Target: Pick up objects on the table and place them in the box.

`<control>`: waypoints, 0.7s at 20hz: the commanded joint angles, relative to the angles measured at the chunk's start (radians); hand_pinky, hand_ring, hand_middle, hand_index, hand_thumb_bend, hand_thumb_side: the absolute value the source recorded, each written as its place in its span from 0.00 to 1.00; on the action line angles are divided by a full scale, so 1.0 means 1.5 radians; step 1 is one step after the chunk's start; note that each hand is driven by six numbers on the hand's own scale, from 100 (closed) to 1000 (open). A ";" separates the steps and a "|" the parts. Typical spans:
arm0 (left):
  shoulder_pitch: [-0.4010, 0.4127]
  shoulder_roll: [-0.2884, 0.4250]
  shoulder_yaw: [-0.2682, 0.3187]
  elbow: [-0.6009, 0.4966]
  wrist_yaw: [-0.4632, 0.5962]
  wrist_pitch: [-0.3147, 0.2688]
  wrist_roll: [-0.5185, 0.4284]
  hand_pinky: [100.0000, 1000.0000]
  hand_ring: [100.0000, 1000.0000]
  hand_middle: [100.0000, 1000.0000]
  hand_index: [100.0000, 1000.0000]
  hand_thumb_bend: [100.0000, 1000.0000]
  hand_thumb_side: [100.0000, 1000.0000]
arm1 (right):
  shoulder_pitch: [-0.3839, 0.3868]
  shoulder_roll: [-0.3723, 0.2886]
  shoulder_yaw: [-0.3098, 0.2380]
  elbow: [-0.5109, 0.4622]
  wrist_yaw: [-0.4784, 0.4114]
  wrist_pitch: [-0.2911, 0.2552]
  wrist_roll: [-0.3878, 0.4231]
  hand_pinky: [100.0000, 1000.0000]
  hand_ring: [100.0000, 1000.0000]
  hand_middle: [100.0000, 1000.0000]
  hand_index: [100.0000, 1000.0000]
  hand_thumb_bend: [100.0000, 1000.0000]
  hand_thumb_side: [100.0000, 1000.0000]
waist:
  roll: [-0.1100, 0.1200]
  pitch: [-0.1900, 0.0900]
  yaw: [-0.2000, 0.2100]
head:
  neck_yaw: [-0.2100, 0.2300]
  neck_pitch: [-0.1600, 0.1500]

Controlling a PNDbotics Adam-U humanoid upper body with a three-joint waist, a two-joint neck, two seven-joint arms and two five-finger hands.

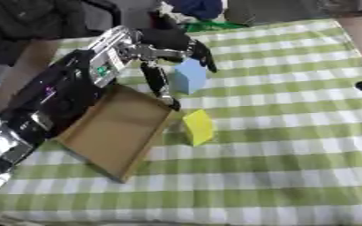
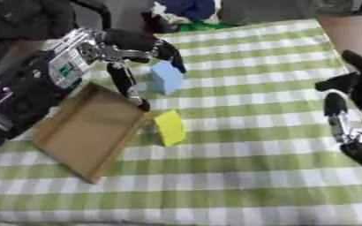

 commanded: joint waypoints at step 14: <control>0.017 0.087 -0.077 -0.061 0.092 -0.238 -0.233 0.78 0.77 0.72 0.84 0.70 0.10 | -0.002 -0.014 0.000 -0.001 0.004 -0.001 0.002 0.86 0.72 0.58 1.00 0.00 0.50 | 0.007 -0.017 0.001 | -0.009 0.003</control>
